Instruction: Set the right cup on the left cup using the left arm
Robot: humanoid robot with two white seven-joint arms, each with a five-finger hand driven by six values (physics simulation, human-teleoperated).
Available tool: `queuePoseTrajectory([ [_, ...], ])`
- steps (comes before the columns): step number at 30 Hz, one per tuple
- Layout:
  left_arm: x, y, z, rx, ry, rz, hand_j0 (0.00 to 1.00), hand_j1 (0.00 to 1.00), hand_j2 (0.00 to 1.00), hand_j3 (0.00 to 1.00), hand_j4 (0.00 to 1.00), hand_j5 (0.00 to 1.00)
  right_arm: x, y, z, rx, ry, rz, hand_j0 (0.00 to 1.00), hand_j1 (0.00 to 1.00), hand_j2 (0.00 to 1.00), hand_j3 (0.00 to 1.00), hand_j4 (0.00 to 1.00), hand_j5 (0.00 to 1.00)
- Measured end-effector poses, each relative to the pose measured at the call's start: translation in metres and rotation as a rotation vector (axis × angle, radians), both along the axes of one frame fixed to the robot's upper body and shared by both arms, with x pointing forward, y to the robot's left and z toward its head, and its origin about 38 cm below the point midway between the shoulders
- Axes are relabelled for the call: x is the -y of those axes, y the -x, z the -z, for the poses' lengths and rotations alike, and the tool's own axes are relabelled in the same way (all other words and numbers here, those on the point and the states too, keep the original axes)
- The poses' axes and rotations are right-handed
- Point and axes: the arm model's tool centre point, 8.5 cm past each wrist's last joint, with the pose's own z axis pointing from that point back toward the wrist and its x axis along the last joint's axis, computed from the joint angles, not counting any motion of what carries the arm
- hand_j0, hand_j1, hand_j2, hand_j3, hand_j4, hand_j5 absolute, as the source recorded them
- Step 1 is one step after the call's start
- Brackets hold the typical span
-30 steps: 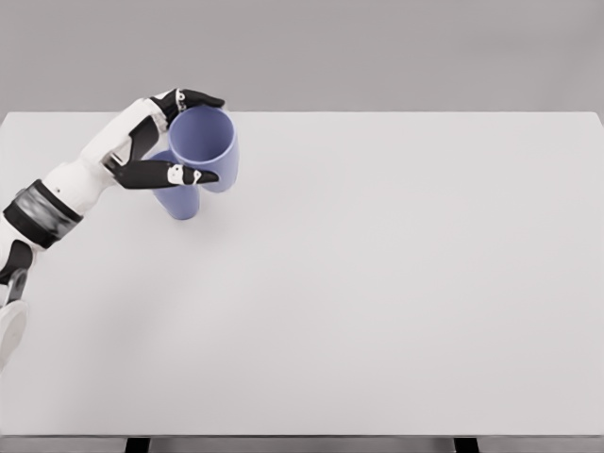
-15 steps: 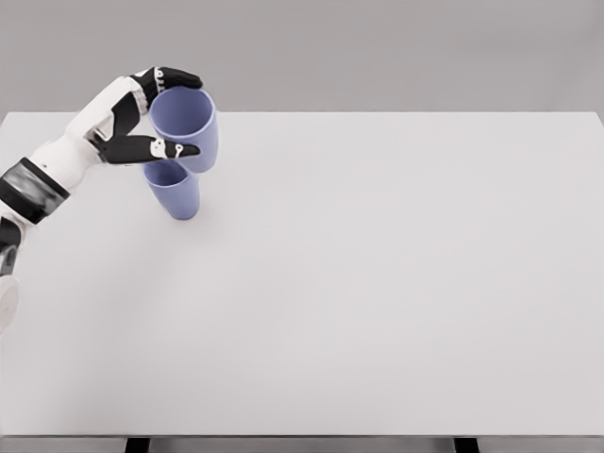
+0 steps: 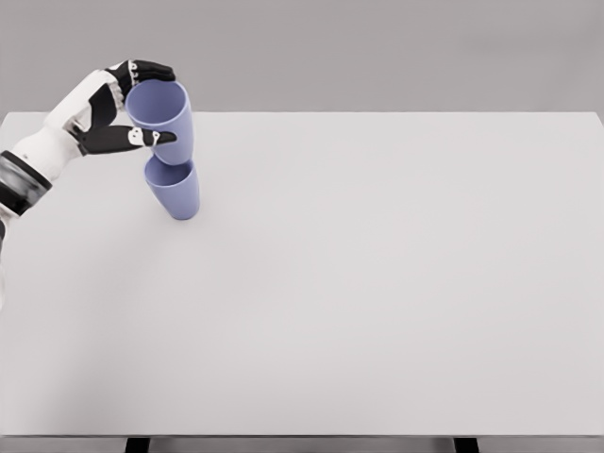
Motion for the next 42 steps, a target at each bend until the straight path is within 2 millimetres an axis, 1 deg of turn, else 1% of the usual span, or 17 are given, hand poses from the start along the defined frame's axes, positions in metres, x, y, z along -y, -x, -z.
queuePoseTrajectory([
  [19,-0.014,-0.007,0.019,-0.06,0.005,-0.039,0.7,0.7,0.7,0.7,0.7,0.7,0.0,0.0,0.0,0.0,0.0,0.0,1.0,1.0,1.0,1.0,1.0,1.0],
  [34,-0.021,-0.006,0.026,-0.082,-0.002,-0.053,0.7,0.7,0.7,0.7,0.7,0.7,0.0,0.0,0.0,0.0,0.0,0.0,1.0,1.0,1.0,1.0,1.0,1.0],
  [42,-0.019,-0.005,0.026,-0.08,-0.007,-0.048,0.7,0.7,0.7,0.7,0.7,0.7,0.0,0.0,0.0,0.0,0.0,0.0,1.0,1.0,1.0,1.0,1.0,1.0],
])
